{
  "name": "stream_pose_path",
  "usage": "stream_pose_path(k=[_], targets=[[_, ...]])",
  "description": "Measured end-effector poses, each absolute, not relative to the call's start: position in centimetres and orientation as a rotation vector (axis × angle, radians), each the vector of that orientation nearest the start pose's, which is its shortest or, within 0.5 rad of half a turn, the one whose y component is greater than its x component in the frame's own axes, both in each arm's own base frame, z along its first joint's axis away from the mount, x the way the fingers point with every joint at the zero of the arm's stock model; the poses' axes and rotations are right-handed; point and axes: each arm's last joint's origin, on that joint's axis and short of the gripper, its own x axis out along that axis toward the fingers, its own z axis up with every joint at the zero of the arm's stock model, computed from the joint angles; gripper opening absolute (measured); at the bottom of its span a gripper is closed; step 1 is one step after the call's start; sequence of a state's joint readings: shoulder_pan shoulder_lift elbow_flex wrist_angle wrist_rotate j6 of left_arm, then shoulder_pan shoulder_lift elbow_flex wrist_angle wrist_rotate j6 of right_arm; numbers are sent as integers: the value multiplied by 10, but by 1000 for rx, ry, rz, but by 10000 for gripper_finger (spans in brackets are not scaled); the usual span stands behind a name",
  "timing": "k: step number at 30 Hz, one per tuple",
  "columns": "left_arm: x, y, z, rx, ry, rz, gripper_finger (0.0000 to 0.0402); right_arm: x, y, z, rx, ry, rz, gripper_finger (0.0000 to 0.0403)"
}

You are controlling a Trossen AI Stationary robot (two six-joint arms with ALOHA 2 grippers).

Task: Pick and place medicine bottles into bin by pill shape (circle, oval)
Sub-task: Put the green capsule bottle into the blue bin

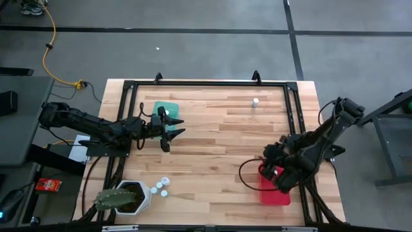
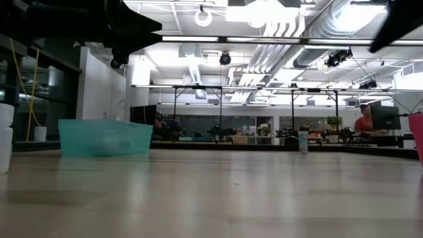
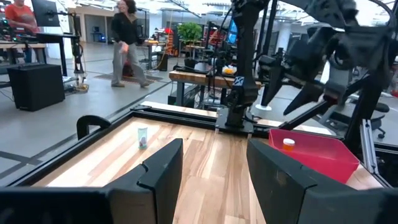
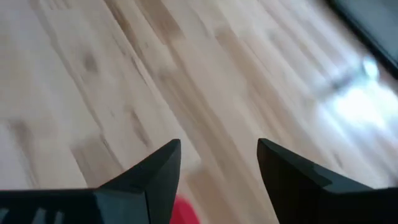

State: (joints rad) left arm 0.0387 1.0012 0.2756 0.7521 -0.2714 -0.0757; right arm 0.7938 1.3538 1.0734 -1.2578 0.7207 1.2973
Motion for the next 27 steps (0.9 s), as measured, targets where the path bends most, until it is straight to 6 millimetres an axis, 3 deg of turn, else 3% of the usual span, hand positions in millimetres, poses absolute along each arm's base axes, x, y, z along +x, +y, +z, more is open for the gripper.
stream_pose_path(k=[3,7,12,20,27], targets=[[196,15,211,-78,-38,306,168,172,131,253,114,809,-554,204],[196,14,211,-78,-37,273,168,182,109,224,141,735,-505,204],[196,13,211,-57,-32,239,168,203,80,204,127,491,-400,204],[196,14,208,-14,0,255,168,226,29,217,21,137,-279,204],[196,14,208,-5,2,259,168,233,7,226,30,112,-268,204]])
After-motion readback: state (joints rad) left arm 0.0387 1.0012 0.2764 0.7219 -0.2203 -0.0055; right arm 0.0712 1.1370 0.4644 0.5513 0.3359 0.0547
